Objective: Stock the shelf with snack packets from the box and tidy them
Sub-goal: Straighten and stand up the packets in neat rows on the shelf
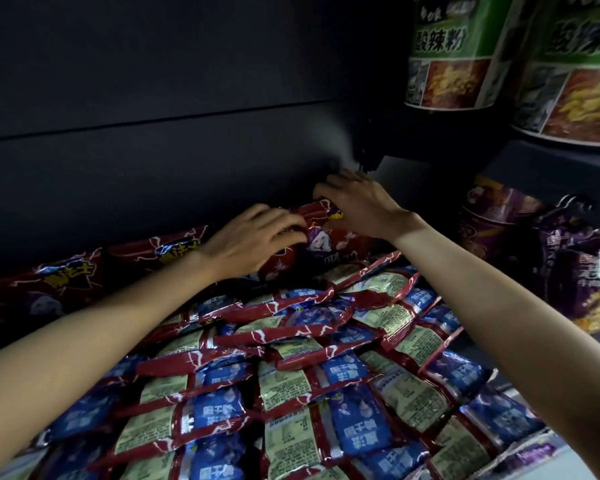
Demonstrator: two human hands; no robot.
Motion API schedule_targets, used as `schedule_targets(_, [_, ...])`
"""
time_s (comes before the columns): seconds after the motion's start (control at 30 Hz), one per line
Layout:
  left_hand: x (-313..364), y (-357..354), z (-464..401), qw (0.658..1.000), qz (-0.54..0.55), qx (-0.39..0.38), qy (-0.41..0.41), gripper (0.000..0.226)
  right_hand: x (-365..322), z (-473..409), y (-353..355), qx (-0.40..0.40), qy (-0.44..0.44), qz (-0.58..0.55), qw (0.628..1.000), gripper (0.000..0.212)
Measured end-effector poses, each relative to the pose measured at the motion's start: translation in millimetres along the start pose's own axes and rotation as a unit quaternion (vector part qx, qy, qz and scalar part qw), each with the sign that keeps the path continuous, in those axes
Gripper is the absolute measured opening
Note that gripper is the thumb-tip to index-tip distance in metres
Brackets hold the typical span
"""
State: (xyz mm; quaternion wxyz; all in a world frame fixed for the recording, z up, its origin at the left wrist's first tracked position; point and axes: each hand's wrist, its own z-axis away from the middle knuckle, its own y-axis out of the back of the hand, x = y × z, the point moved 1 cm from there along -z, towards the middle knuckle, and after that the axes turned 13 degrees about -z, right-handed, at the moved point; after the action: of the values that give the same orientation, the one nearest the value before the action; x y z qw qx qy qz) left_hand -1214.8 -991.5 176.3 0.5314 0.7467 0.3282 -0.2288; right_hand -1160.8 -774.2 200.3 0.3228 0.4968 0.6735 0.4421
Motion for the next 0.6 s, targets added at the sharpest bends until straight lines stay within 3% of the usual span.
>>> schedule_targets(0.1, [10,-4,-14,0.993,-0.038,-0.044,-0.102,0.072,-3,4,0,0.044,0.009,0.028,0.999,0.052])
schedule_targets(0.23, [6,-19,-30,0.969,-0.067,-0.215,-0.107,0.09,-11,21,-2,0.163,0.004,0.003,0.987,0.042])
schedule_targets(0.3, [-1,-22,-31,0.974,-0.03,-0.2,-0.106,0.091,-17,40,-1,0.209,0.046,-0.051,0.976,0.025])
schedule_targets(0.37, [-6,-27,-30,0.979,-0.017,-0.16,-0.121,0.096,-21,59,-1,0.101,0.062,-0.131,0.984,0.026])
schedule_targets(0.43, [-7,-28,-30,0.981,-0.035,-0.138,-0.134,0.101,-20,70,-4,-0.102,0.004,-0.144,0.984,0.051])
schedule_targets(0.5, [-8,-30,-31,0.978,-0.045,-0.154,-0.134,0.104,-15,77,-8,-0.257,-0.085,-0.173,0.947,0.063])
schedule_targets(0.53, [-9,-32,-30,0.977,-0.049,-0.157,-0.132,0.103,-12,80,-10,-0.293,-0.128,-0.216,0.922,0.061])
schedule_targets(0.6, [-11,-37,-29,0.979,-0.061,-0.143,-0.132,0.098,-9,86,-12,-0.292,-0.163,-0.273,0.902,0.054])
